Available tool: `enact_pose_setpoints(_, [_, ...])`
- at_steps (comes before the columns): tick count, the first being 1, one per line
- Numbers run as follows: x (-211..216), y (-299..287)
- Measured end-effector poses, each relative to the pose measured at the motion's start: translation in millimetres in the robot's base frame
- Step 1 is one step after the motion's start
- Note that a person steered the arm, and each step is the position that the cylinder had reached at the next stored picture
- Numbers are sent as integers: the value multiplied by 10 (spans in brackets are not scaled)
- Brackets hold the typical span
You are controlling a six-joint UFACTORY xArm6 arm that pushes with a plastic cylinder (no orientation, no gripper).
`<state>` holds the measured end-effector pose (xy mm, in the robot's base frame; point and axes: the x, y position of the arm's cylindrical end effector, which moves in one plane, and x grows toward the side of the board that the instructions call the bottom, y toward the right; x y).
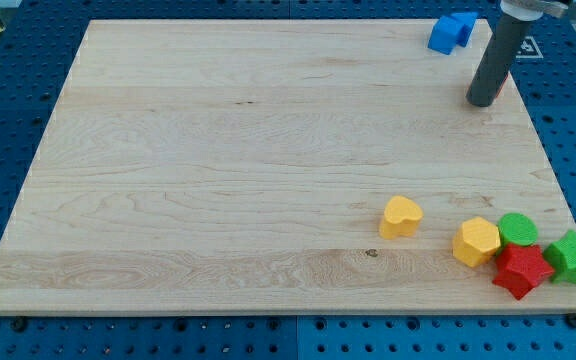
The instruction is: Push the red circle towards top right
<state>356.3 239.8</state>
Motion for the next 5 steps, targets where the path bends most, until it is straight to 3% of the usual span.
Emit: enact_pose_setpoints(5, [-259,341])
